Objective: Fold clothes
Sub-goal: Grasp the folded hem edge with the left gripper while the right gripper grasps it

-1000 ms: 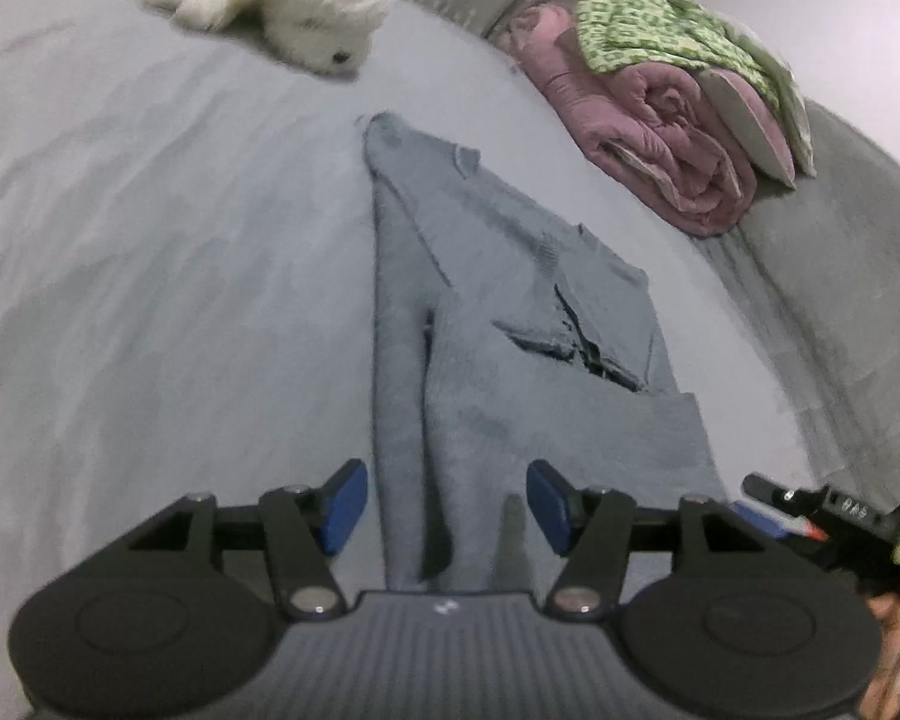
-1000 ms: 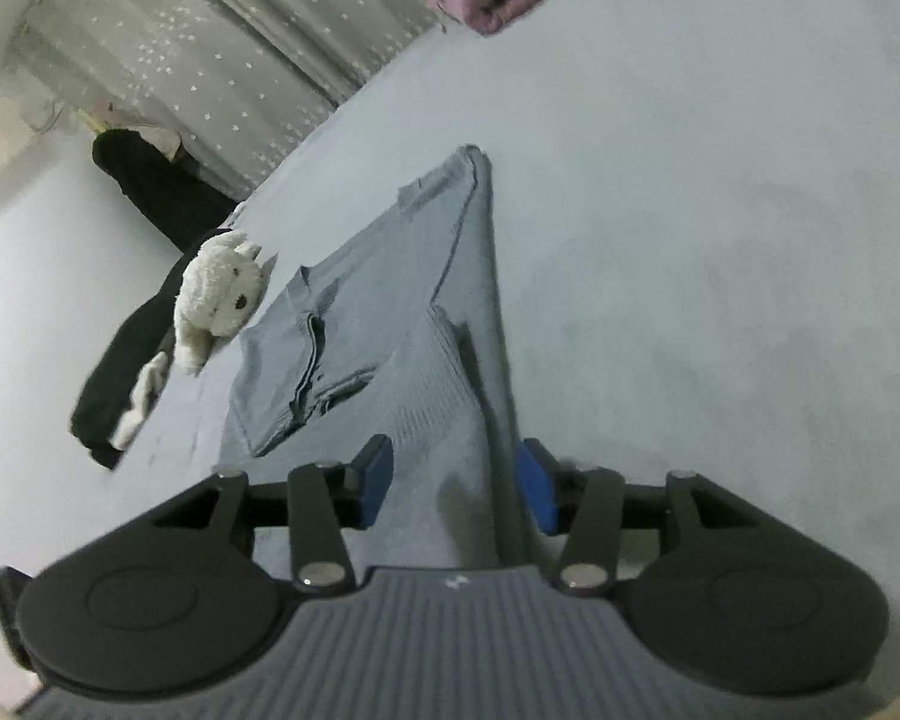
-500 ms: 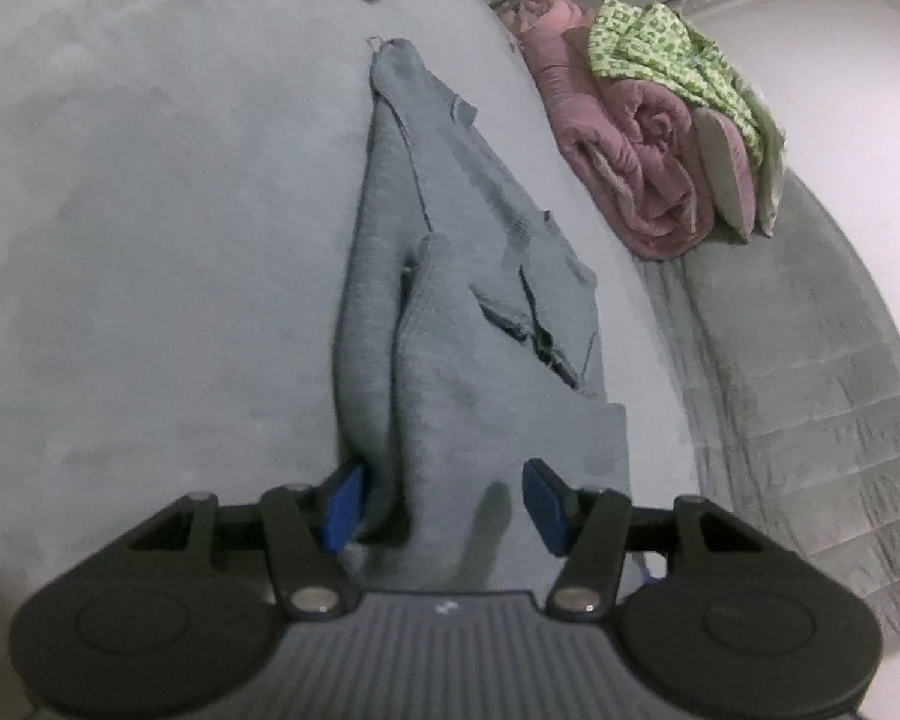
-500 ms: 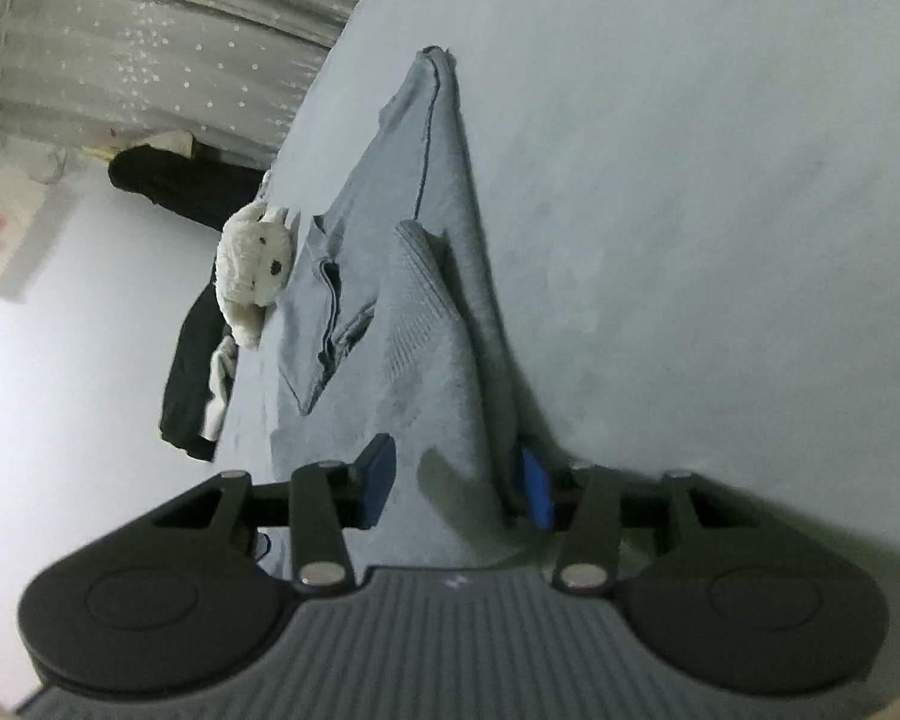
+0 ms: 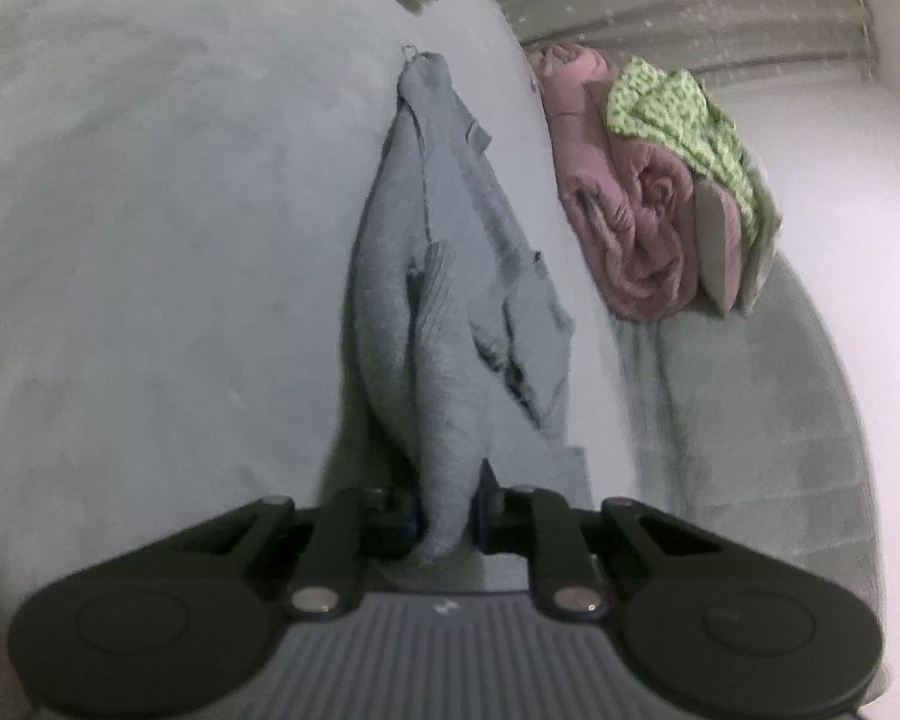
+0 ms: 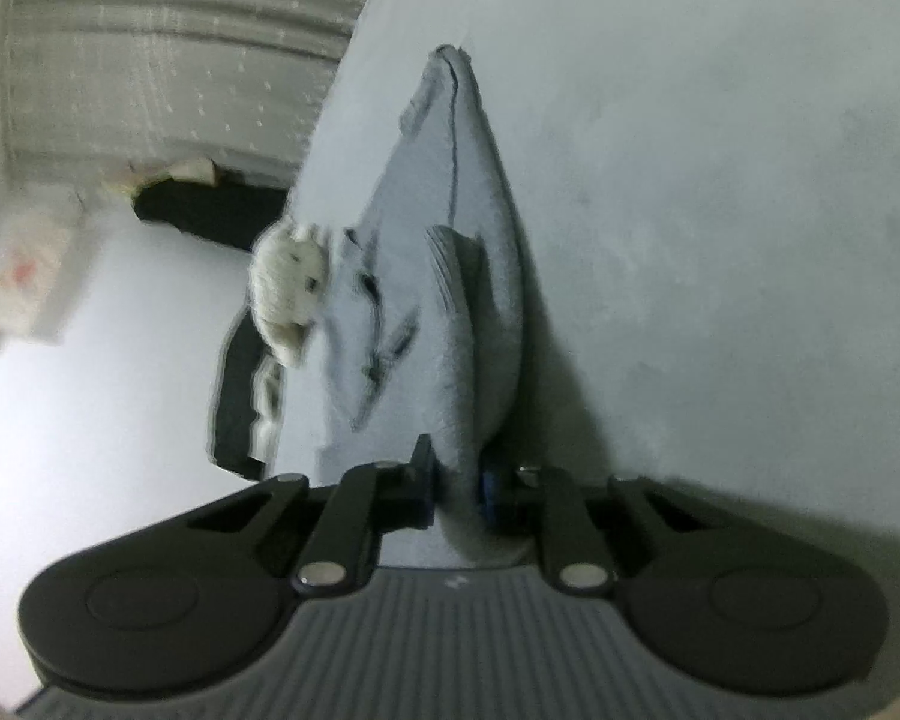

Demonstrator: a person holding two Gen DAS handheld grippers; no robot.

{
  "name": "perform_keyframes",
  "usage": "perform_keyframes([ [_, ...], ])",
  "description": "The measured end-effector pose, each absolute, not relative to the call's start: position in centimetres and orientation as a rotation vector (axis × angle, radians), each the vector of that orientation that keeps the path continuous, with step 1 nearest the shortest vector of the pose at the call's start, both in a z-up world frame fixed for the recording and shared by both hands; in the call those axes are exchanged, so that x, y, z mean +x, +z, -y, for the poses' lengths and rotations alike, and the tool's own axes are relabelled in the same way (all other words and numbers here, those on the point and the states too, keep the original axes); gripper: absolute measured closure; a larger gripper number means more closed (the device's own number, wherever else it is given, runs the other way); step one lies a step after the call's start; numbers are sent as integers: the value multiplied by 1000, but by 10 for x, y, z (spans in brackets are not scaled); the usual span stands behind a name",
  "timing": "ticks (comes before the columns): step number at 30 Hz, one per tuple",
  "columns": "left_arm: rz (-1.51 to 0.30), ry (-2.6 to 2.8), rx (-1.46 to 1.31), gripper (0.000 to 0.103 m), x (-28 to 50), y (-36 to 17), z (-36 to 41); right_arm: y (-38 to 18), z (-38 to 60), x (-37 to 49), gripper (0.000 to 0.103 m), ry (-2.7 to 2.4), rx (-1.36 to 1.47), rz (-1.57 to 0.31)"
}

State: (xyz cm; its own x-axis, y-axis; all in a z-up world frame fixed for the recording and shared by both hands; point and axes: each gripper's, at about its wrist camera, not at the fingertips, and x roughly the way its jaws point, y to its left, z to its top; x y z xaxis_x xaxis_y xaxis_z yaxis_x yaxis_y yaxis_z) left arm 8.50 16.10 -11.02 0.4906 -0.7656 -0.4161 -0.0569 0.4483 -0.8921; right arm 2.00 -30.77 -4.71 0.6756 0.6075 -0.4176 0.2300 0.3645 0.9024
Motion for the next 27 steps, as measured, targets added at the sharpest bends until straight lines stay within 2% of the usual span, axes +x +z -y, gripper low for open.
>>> perform_keyframes([
  [7, -1006, -535, -1128, 89, 67, -90, -171, -25, 308, -4, 87, 261, 1251, -847],
  [15, -1088, -517, -1067, 88, 17, -68, -175, -4, 302, -46, 87, 246, 1204, -879],
  [27, -1140, -557, -944, 88, -52, -78, -189, -20, 290, -101, 87, 243, 1136, -933],
])
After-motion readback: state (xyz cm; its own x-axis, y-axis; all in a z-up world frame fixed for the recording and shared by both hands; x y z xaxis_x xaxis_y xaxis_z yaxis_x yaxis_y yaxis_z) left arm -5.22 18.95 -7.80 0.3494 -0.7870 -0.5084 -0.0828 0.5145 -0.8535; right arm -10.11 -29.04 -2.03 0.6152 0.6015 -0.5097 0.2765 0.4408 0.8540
